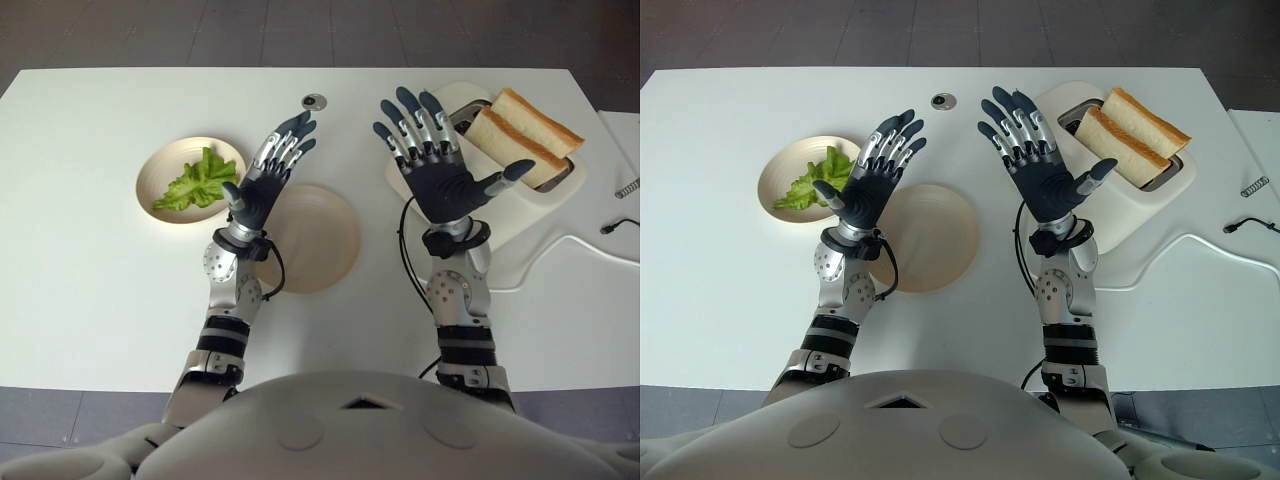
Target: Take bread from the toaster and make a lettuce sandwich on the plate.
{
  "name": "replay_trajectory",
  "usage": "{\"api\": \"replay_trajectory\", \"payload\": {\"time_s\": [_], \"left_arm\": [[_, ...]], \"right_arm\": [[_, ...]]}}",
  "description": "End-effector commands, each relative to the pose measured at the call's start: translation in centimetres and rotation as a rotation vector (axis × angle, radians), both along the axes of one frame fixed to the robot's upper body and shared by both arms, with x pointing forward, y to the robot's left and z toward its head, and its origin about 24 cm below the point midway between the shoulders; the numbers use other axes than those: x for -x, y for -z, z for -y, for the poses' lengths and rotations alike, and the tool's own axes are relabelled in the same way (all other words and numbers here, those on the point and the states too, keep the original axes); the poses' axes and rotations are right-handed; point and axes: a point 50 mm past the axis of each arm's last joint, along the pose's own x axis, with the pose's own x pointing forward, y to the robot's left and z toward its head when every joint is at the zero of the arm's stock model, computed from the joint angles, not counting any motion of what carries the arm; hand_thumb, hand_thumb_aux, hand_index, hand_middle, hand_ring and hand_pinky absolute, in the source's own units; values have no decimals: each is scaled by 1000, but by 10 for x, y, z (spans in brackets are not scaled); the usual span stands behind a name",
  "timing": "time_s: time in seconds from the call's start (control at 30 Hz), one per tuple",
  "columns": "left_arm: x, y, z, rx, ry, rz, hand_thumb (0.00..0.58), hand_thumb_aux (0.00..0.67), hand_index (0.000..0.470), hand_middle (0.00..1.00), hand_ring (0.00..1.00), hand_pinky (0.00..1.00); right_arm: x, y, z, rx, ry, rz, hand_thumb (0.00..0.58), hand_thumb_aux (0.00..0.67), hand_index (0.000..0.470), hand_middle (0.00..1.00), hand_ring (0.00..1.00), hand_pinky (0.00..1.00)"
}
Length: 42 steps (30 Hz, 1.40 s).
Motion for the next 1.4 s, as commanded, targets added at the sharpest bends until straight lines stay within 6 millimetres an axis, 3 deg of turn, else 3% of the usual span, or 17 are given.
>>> {"api": "replay_trajectory", "payload": {"time_s": [0.03,0.33,0.43,0.57,0.67,0.8,0.9,1.03,1.13,1.23,1.4], "left_arm": [[7,5,0,-16,-1,-25,0,0,0,0,0,0],[12,7,-5,-20,-18,-30,0,0,0,0,0,0],[17,-6,-9,5,-14,17,0,0,0,0,0,0],[21,-18,-14,26,-8,41,0,0,0,0,0,0],[20,-15,-15,20,-10,25,0,0,0,0,0,0],[18,-16,-15,38,-8,13,0,0,0,0,0,0],[17,-18,-11,29,9,24,0,0,0,0,0,0],[19,-20,-8,30,20,33,0,0,0,0,0,0],[18,-19,-8,33,23,27,0,0,0,0,0,0],[18,-16,-10,43,16,13,0,0,0,0,0,0],[16,-15,-10,69,15,-6,0,0,0,0,0,0]], "right_arm": [[4,11,-1,5,3,-46,0,0,0,0,0,0],[6,15,-1,24,2,-51,0,0,0,0,0,0],[20,-10,4,69,12,62,0,0,0,0,0,0],[40,-49,26,222,119,242,0,0,0,0,0,0],[43,-69,50,454,281,359,0,0,0,0,0,0],[43,-98,77,634,459,486,0,0,0,0,0,0],[43,-110,98,848,643,534,0,0,0,0,0,0],[26,-110,133,1073,867,459,0,0,0,0,0,0],[3,-91,160,1217,969,248,0,0,0,0,0,0],[-13,-65,177,1321,961,58,0,0,0,0,0,0],[-16,-44,193,1423,948,-60,0,0,0,0,0,0]]}}
